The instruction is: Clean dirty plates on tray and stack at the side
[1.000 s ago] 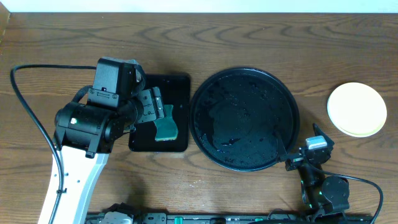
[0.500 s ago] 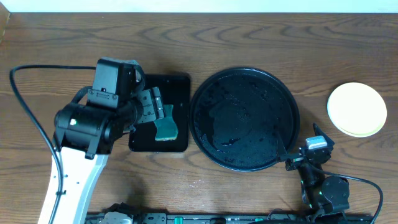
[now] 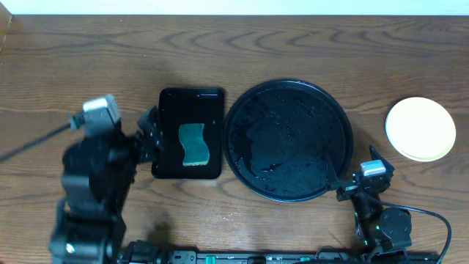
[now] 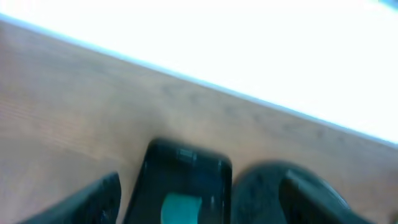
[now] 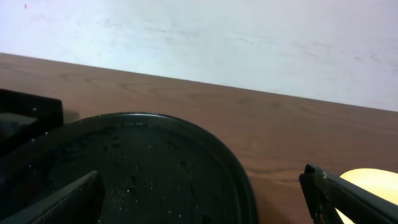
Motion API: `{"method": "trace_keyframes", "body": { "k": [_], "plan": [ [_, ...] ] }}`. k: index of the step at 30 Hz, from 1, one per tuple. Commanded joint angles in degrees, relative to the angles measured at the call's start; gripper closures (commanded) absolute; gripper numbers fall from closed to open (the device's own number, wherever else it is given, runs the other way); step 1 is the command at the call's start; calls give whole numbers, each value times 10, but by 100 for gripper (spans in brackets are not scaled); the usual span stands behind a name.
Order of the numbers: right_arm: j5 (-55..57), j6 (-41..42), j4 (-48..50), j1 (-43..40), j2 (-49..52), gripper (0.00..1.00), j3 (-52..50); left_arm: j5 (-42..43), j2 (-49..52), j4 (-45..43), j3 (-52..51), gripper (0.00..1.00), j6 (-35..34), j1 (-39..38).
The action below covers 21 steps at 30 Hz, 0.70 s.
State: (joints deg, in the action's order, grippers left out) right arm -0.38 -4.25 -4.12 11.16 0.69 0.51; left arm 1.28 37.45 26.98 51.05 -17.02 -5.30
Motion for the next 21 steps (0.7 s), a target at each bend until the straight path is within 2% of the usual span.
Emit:
{"method": "trace_keyframes", "body": {
  "k": [1, 7, 13, 21],
  "plan": [
    [3, -7, -1, -3, -3, 1, -2, -6, -77, -66, -97, 18, 40, 15],
    [3, -7, -1, -3, -3, 1, -2, -6, -236, -161, -251, 18, 39, 44],
    [3, -7, -1, -3, -3, 1, -2, -6, -363, -200, -360, 18, 39, 54],
    [3, -7, -1, -3, -3, 1, -2, 0, -374, -338, -482, 18, 39, 53]
  ]
}}
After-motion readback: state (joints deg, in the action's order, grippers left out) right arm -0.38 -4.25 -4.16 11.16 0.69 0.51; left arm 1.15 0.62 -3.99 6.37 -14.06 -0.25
